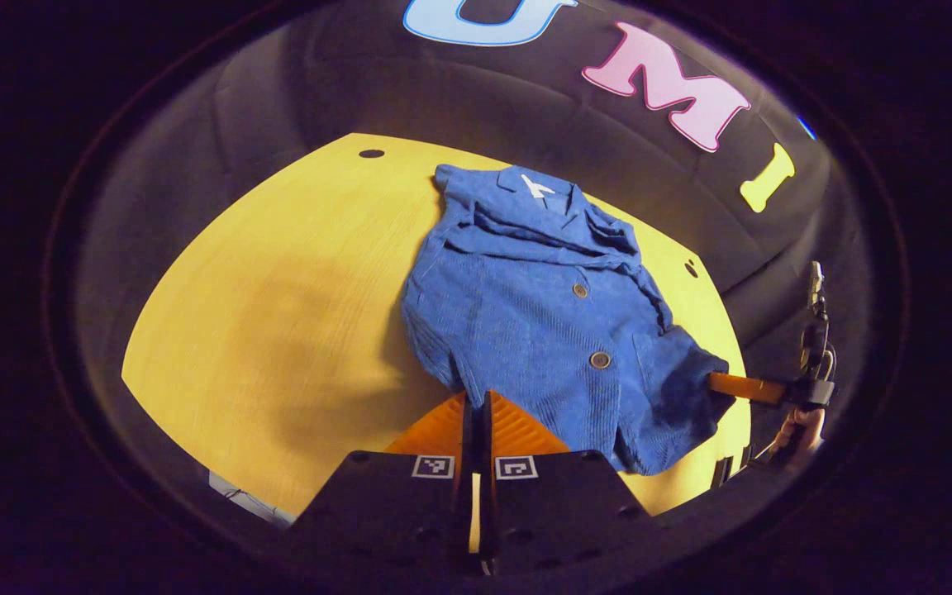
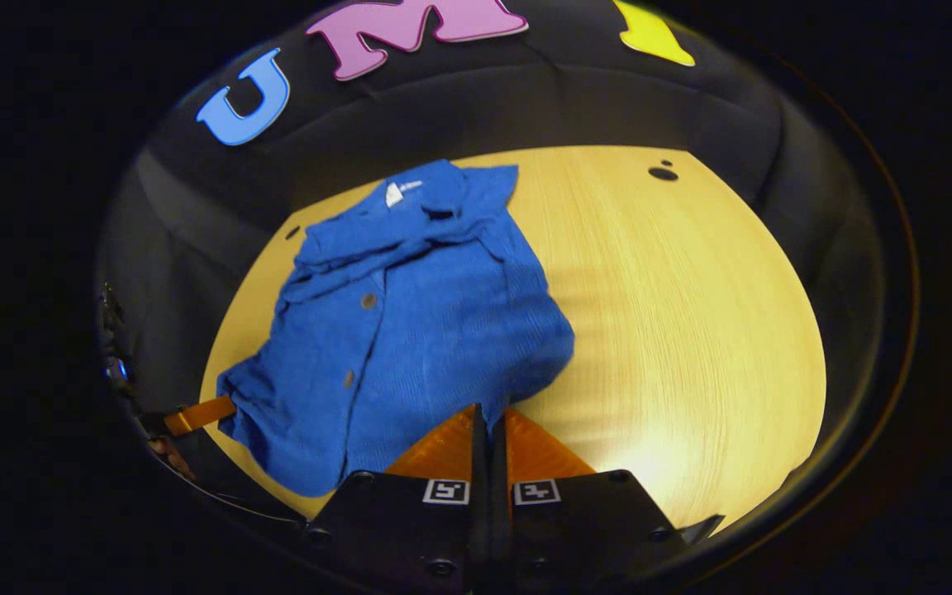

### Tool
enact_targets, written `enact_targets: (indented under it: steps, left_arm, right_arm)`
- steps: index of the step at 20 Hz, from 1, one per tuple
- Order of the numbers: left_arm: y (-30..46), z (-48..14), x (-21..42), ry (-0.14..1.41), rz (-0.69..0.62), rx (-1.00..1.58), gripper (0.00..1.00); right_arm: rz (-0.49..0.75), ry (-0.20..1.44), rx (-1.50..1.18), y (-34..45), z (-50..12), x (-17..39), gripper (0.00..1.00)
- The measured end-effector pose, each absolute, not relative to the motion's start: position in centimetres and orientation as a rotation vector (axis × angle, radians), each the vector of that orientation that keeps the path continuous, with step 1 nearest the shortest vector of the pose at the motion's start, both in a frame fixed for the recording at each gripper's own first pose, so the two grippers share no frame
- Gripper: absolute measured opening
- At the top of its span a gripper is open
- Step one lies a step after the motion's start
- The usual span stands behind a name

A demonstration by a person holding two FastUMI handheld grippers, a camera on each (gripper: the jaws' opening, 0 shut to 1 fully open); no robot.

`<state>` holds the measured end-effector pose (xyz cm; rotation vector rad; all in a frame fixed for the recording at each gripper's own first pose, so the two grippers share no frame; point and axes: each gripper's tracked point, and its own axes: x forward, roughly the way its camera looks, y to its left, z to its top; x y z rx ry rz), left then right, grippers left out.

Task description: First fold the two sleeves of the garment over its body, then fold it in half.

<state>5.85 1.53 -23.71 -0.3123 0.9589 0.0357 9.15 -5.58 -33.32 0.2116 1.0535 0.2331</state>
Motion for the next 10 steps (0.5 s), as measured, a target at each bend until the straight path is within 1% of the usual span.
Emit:
enact_targets:
  steps: [4, 7, 10]
  left_arm:
    - [2.9, -19.9, 13.2, 0.882, -0.001, -0.217, 0.02]
    - [3.9, -16.3, 20.1, 0.798, -0.018, -0.171, 0.02]
    - [4.5, -14.0, 27.0, 0.725, -0.036, -0.174, 0.02]
  right_arm:
    - [0.291, 0.942, 0.265, -2.9, -29.4, 17.4, 0.05]
    - [0.3, 0.876, 0.295, -1.8, -27.9, 23.7, 0.04]
    - [0.289, 0.806, 0.305, -1.3, -27.2, 30.0, 0.05]
